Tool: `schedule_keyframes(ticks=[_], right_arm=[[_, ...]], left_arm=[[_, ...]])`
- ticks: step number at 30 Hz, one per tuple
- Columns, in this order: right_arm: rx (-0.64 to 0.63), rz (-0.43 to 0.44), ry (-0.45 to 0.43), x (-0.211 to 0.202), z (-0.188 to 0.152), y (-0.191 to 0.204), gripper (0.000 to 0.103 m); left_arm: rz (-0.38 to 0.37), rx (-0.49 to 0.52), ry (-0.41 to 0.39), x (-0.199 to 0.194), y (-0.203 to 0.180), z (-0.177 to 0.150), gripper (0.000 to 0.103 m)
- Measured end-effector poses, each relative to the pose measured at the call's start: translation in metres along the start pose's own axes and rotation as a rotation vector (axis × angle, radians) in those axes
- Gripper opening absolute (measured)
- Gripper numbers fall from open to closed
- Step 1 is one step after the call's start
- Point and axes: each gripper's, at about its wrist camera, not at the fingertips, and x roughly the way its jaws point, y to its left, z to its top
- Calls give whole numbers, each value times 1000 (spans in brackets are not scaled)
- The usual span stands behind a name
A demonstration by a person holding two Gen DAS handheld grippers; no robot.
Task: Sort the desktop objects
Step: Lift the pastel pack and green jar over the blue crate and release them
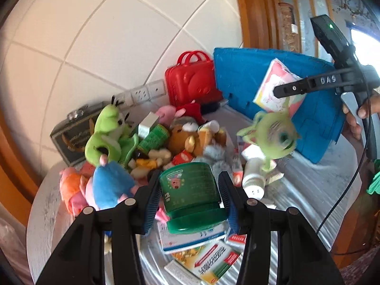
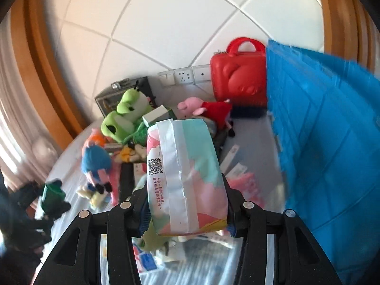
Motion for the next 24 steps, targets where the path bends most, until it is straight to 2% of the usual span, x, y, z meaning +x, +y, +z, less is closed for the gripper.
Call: schedule_keyframes(ticks=[1, 2, 4, 8, 13, 20, 24], right_arm=[[38, 49, -8, -6, 4, -3, 48], [55, 52, -18, -13, 7, -5, 48], [51, 12, -60, -32, 16, -5, 48], [65, 20, -152, -83, 35, -14, 48], [54, -19, -309, -163, 58, -41, 48], [53, -130, -433, -257, 65, -117, 48], [64, -199, -458, -287, 69, -163, 48]], left_arm=[[-3, 7, -9, -1, -3, 5, 47], [-11, 13, -18, -2, -6, 11, 47], [-40, 29, -49, -6, -14, 26, 47], [-68, 81, -116, -12, -39, 64, 47], [-80, 122, -215, -23, -91, 128, 47], [-127, 156, -319, -23, -191, 216, 47], [-157, 163, -369, -16, -247, 256, 47]])
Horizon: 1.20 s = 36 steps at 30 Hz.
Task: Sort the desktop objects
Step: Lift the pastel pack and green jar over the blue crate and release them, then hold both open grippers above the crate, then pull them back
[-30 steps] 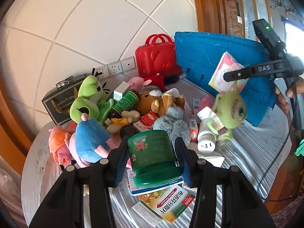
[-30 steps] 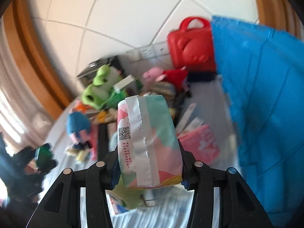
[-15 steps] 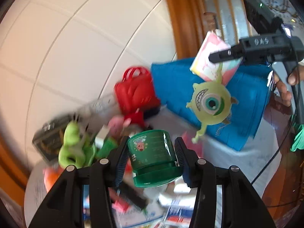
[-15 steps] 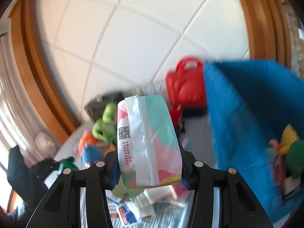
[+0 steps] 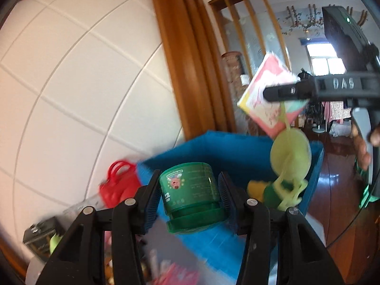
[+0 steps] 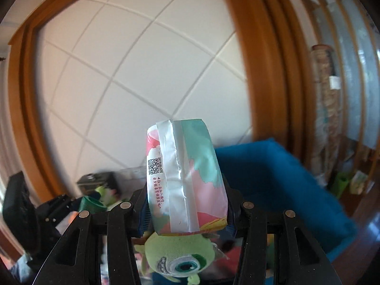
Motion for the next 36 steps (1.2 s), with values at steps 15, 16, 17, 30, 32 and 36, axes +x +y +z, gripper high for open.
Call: schedule_keyframes(ticks=[15, 16, 17, 30, 32, 36], right_arm=[[86, -90, 47, 4, -7, -126, 48], [92, -94, 51, 5, -9, -131, 48], [99, -100, 57, 8, -10, -135, 49], [133, -166, -80, -16, -3, -134, 100], [124, -173, -99, -24, -8, -125, 102], [116, -177, -99, -30, -16, -118, 102]], left_arm=[[54, 6, 59, 75, -87, 51, 48], [73, -2, 69, 78, -87, 53, 50], [91, -11, 83, 79, -88, 54, 55], [275, -101, 63, 73, -67, 74, 103], [295, -95, 60, 73, -66, 74, 103], [317, -91, 54, 70, -70, 75, 103]])
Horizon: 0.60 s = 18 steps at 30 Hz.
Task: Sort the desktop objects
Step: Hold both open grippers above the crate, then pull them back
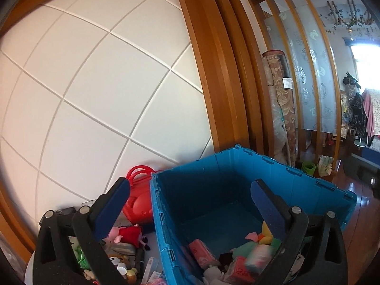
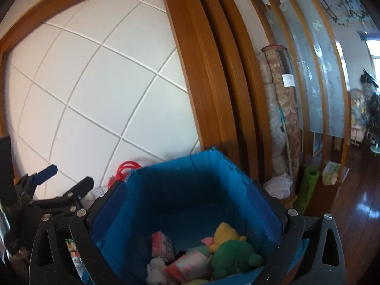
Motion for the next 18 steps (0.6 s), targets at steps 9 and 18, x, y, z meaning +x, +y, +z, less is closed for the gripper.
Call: schedule_keyframes(ticks=[9, 18], right_arm=[[14, 13, 21, -8, -14, 4, 103], [31, 43, 42, -8, -23, 11, 103]], left_arm=[[55, -47, -30, -20, 16, -2, 103], [128, -105, -41, -33, 39, -12, 103]])
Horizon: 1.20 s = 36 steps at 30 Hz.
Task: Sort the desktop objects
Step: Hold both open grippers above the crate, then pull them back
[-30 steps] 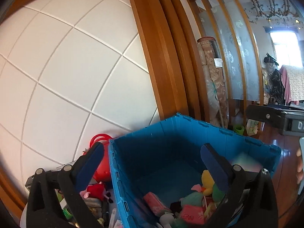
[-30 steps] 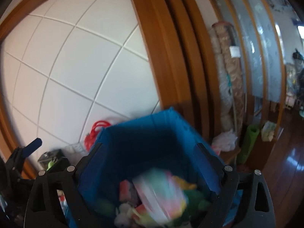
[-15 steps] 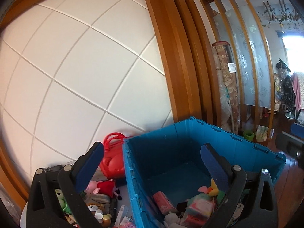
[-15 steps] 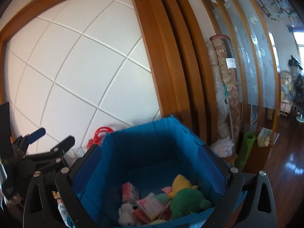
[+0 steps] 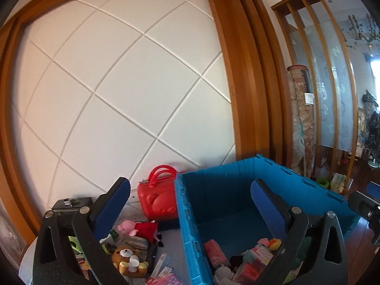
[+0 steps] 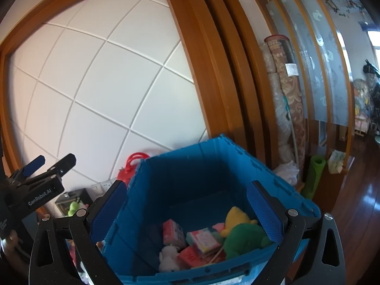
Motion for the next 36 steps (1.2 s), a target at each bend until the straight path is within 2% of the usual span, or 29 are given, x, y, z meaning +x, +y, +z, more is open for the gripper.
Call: schedule_keyframes(ticks=[5, 24, 29, 36], right_arm=[[-8, 19, 20, 1, -9, 7, 103], [-50, 77, 63, 4, -33, 49, 103], [-59, 99, 68, 10, -37, 74, 103], [-61, 142, 109, 30, -57, 128, 103]], left_arm=[[10, -37, 18, -5, 12, -8, 103], [80, -48, 52, -22, 55, -32, 103], [103, -50, 63, -25, 83, -41, 103], [145, -58, 86, -27, 142, -53, 103]])
